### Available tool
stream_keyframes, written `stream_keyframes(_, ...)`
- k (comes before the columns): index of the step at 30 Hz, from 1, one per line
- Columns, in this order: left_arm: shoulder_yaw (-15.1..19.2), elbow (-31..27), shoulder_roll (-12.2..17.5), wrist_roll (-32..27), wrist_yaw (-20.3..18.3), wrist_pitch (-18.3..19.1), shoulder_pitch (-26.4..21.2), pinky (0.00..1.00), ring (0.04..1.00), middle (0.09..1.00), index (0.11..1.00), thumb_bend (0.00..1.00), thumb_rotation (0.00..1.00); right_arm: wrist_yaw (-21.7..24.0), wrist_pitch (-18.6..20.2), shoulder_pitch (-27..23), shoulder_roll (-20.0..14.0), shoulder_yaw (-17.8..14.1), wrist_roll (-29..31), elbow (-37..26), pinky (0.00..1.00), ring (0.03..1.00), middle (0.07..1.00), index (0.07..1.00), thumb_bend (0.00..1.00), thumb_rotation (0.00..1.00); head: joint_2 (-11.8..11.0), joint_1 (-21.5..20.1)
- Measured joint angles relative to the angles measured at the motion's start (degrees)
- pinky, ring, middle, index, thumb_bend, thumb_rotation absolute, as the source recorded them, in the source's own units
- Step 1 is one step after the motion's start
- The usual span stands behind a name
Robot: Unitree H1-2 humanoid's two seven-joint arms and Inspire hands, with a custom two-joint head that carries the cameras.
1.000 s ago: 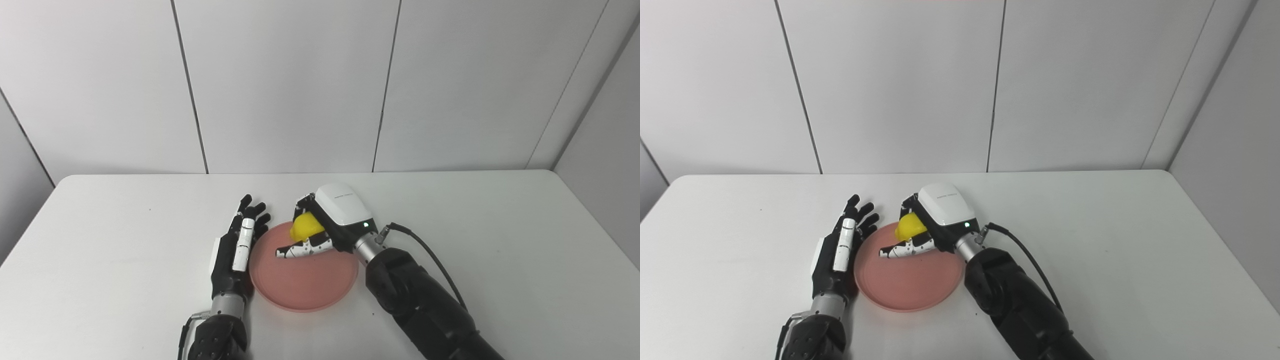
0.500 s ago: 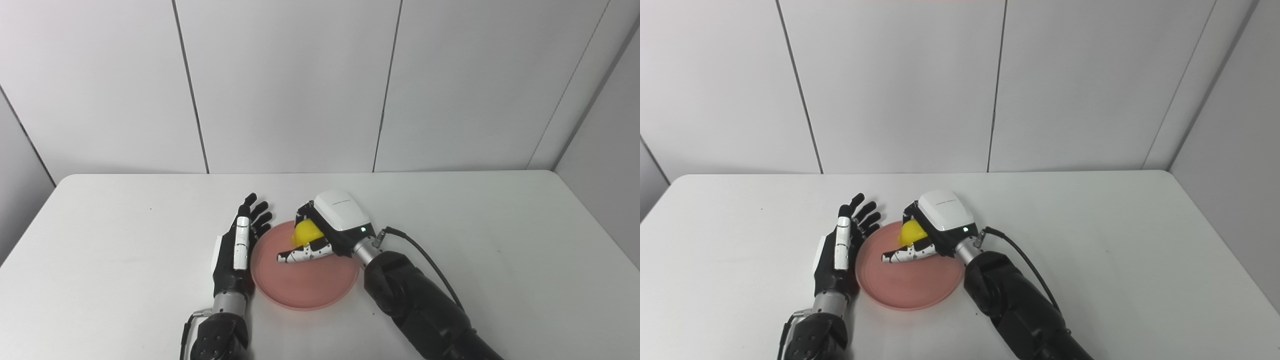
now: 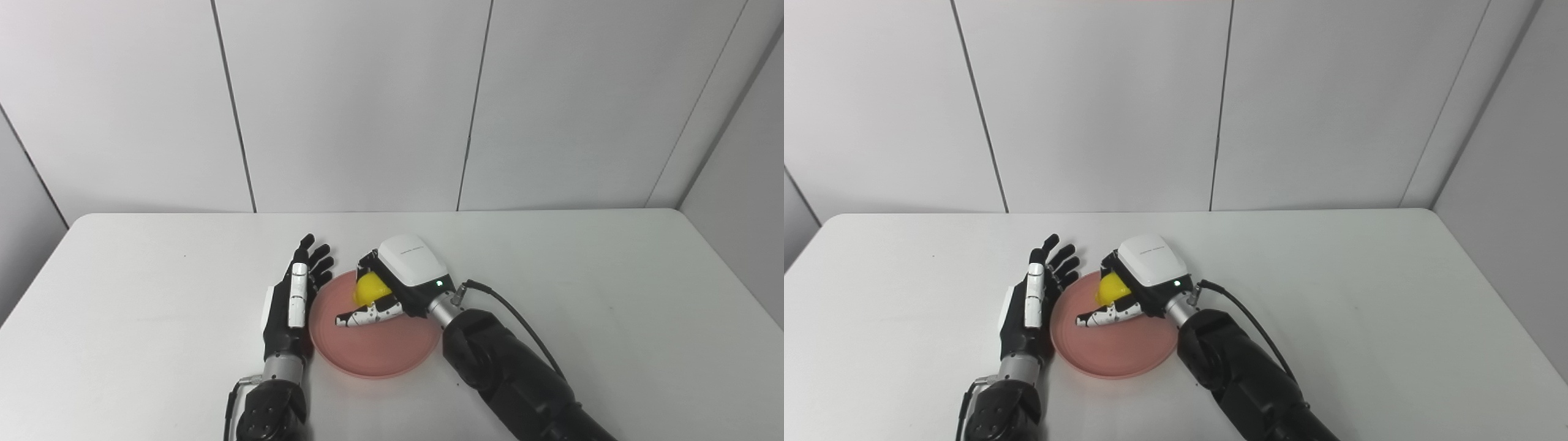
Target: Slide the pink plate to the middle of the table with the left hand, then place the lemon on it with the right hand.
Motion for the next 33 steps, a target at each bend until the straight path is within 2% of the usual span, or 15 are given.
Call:
stream_keyframes(3,-0.02,0.04,0.00,0.00,0.06,0.00,-0.03,0.90,0.880,0.883,0.909,0.75,0.99,0.53,0.00,-0.01,-0.06,0.56,-0.30,-0.22,0.17,0.223,0.287,0.341,0.68,0.70,0.00,0.00)
stream_keyframes(7,-0.05,0.23,0.00,0.13,0.09,-0.01,-0.16,0.91,0.876,0.877,0.942,0.78,0.99,2.20,0.00,-0.03,-0.18,0.93,-0.75,-0.86,0.17,0.221,0.281,0.298,0.81,0.74,0.00,-0.18)
stream_keyframes(8,-0.05,0.25,0.00,0.14,0.12,-0.02,-0.17,0.92,0.877,0.881,0.958,0.78,1.00,2.75,0.00,-0.04,-0.27,0.92,-0.70,-1.31,0.19,0.246,0.309,0.338,0.85,0.77,0.00,-0.18)
stream_keyframes(14,-0.27,0.79,0.00,0.72,0.70,-0.41,-0.37,0.90,0.877,0.918,0.965,0.78,0.99,4.39,-0.01,-0.07,-0.86,0.81,0.04,-2.28,0.27,0.333,0.407,0.484,0.95,0.87,0.09,-0.35)
stream_keyframes(17,-0.29,0.91,0.00,0.82,0.73,-0.50,-0.42,0.92,0.898,0.967,0.997,0.79,0.99,4.39,-0.02,-0.07,-1.32,0.81,0.04,-2.66,0.37,0.454,0.521,0.561,1.00,0.90,0.09,-0.44)
stream_keyframes(19,-0.26,1.07,0.00,0.78,0.73,-0.64,-0.49,0.92,0.900,0.972,0.999,0.79,0.99,4.39,-0.02,-0.06,-1.70,0.81,0.02,-3.29,0.38,0.470,0.536,0.569,1.00,0.90,0.00,-0.44)
stream_keyframes(21,-0.21,1.10,0.00,0.72,0.73,-0.66,-0.50,0.92,0.905,0.974,0.990,0.79,0.98,4.41,-0.02,-0.06,-1.93,0.72,0.06,-3.87,0.43,0.527,0.578,0.595,1.00,0.91,0.00,-0.53)
stream_keyframes(26,-0.31,1.14,0.01,0.83,0.73,-0.82,-0.50,0.90,0.891,0.958,0.987,0.78,0.99,5.25,-0.01,-0.04,-1.95,0.39,0.69,-4.08,0.48,0.575,0.618,0.627,1.00,0.87,0.17,-0.53)
stream_keyframes(31,-0.36,1.24,0.03,1.10,0.73,-0.95,-0.50,0.92,0.886,0.953,0.982,0.78,0.99,5.73,-0.02,-0.03,-1.97,0.01,1.05,-4.32,0.52,0.602,0.633,0.631,1.00,0.85,0.18,-0.53)
stream_keyframes(33,-0.37,1.24,0.03,1.13,0.73,-0.95,-0.50,0.90,0.877,0.940,0.969,0.77,0.99,5.69,-0.05,-0.03,-1.97,-0.08,1.15,-4.25,0.50,0.586,0.614,0.624,1.00,0.84,0.09,-0.53)
